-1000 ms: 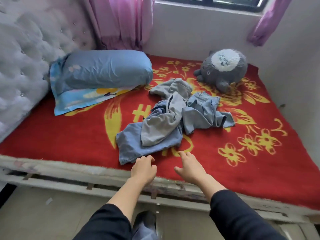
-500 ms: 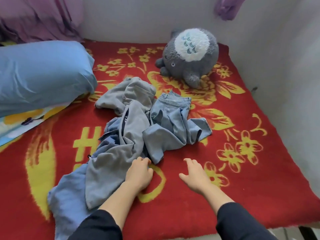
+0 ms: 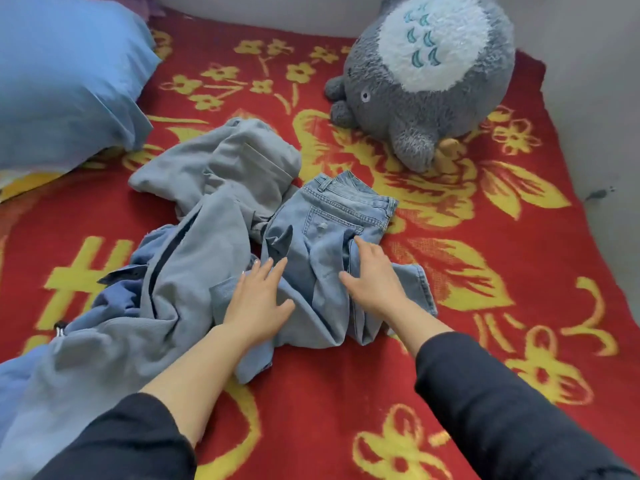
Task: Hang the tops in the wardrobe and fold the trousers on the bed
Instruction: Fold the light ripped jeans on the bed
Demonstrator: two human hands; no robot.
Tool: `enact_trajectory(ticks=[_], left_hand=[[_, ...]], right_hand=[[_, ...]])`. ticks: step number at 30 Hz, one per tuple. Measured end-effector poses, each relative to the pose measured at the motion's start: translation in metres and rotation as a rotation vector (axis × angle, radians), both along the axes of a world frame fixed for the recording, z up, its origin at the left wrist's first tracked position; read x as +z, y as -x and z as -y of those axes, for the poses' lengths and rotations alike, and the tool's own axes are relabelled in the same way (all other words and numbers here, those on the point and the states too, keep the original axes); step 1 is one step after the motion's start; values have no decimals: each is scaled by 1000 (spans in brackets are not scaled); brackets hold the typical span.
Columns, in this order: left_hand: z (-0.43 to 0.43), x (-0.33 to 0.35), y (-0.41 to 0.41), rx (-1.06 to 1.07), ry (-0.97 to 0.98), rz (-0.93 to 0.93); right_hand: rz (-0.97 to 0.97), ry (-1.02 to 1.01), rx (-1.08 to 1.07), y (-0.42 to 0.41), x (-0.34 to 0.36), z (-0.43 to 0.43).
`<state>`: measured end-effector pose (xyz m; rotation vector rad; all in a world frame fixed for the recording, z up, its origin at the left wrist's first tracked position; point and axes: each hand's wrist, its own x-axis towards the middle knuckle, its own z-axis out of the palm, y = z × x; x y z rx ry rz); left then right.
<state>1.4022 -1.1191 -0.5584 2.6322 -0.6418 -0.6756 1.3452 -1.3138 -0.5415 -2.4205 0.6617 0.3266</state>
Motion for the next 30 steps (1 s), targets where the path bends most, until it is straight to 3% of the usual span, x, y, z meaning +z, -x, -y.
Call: enact_trajectory(ticks=[3, 6, 10, 12, 16, 19, 20, 22, 24, 26, 28, 30], left_hand=[[10, -13, -11, 199, 186, -108], [20, -26, -22, 256, 248, -138], [33, -46, -29, 307, 232, -93], [41, -54, -27, 289, 171, -63], [52, -67, -14, 201, 117, -120], [61, -77, 6, 171, 42, -218], [63, -81, 13, 213, -28, -226], [65, -84, 24, 327, -136, -234], [63, -86, 29, 422, -187, -210], [55, -87, 34, 489, -92, -119], [47, -80, 43, 372, 95, -59], [39, -72, 60, 94, 118, -69]], right_hand=[[-85, -5, 93, -37, -23, 10], [-122, 82, 265, -36, -49, 10], [-70, -147, 331, 11, -58, -5], [-212, -244, 423, 43, -58, -5], [-807, -515, 552, 114, -59, 6], [-920, -554, 552, 139, -61, 16], [-889, -615, 478, 135, -60, 21], [-652, -651, 244, 115, -58, 32], [-281, -445, 15, 86, -59, 43], [-50, -259, -137, 59, -61, 49], [4, -177, -165, 35, -62, 49], [-8, -123, -85, 11, -62, 45]])
